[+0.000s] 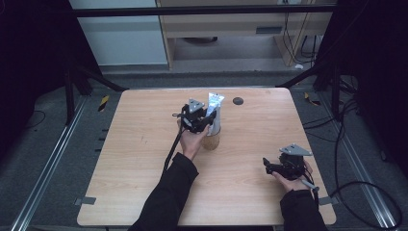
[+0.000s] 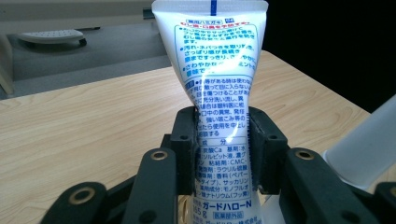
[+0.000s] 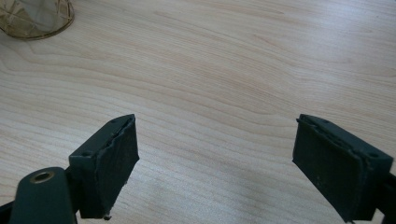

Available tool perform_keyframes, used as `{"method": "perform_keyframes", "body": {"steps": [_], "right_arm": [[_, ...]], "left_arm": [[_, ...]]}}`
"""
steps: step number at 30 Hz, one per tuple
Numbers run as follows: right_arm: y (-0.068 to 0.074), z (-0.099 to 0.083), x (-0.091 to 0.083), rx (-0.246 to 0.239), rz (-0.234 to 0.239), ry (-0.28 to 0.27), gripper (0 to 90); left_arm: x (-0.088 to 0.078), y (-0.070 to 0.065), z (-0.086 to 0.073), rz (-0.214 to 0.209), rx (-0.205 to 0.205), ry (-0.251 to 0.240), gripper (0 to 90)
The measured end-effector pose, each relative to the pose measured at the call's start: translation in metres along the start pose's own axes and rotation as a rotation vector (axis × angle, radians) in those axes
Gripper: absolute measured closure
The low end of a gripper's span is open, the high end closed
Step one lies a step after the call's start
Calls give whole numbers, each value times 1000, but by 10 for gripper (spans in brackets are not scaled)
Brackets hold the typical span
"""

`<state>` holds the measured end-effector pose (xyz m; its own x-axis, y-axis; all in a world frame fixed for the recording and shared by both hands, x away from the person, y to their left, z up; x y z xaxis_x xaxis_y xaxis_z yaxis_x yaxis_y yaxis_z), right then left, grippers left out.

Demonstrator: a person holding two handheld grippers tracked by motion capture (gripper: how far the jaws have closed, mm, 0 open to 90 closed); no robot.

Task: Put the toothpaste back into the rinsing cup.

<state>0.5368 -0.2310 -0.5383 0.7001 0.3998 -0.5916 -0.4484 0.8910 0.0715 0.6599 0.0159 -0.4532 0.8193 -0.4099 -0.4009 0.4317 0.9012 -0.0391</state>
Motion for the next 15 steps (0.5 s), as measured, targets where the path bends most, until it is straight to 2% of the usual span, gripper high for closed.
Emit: {"method": "perform_keyframes", "body": {"steps": [15], "right_arm": [[0, 1, -1, 2, 0, -3, 142]], "left_arm": [[-11, -1, -3, -15, 56, 39, 606]]}}
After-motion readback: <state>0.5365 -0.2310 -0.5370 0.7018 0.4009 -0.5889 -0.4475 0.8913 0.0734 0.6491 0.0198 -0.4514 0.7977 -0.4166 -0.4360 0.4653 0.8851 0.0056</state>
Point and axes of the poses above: each handheld gripper's, and its own axes: x roughly forward along the jaws, z roughly out of its top, y roughly to its left, the point moved 9 cm from there along x, roughly forward along the jaws, and after that the axes turned 10 degrees about z, right-handed, at the moved point
